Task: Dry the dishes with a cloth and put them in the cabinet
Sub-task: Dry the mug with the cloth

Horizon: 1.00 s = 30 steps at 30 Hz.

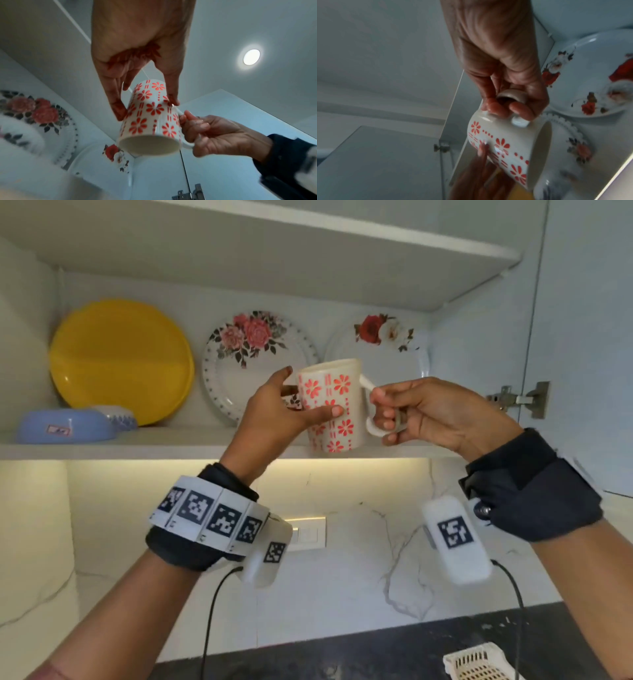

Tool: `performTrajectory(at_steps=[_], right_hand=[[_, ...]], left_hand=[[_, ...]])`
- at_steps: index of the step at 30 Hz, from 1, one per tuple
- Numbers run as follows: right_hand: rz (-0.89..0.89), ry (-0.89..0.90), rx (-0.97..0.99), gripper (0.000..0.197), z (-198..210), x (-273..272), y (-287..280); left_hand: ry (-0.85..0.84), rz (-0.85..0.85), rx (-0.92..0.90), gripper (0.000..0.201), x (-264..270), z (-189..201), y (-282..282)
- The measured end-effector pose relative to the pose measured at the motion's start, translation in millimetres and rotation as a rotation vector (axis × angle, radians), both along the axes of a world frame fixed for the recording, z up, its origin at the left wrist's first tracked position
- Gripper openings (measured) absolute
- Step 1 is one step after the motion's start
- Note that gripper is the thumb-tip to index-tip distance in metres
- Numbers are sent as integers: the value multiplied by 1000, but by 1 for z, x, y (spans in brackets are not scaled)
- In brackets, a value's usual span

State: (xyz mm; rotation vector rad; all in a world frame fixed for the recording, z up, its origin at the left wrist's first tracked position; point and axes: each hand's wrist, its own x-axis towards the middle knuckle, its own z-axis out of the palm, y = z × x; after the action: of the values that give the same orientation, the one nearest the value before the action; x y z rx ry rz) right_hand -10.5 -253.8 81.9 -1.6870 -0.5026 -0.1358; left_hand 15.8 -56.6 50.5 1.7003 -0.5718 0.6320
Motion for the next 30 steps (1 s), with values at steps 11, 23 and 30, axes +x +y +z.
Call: performTrajectory(at_steps=[11, 23, 30], right_hand=[[-309, -116, -109, 21, 58, 105, -64], [-501, 191, -217, 27, 66, 204, -70], [-569, 384, -212, 33, 71, 235, -78]], left_hand=[[-79, 318, 677, 44, 83, -27, -27], [-565, 576, 724, 55, 111, -55, -17], [-576, 582, 691, 49, 108, -56, -22]])
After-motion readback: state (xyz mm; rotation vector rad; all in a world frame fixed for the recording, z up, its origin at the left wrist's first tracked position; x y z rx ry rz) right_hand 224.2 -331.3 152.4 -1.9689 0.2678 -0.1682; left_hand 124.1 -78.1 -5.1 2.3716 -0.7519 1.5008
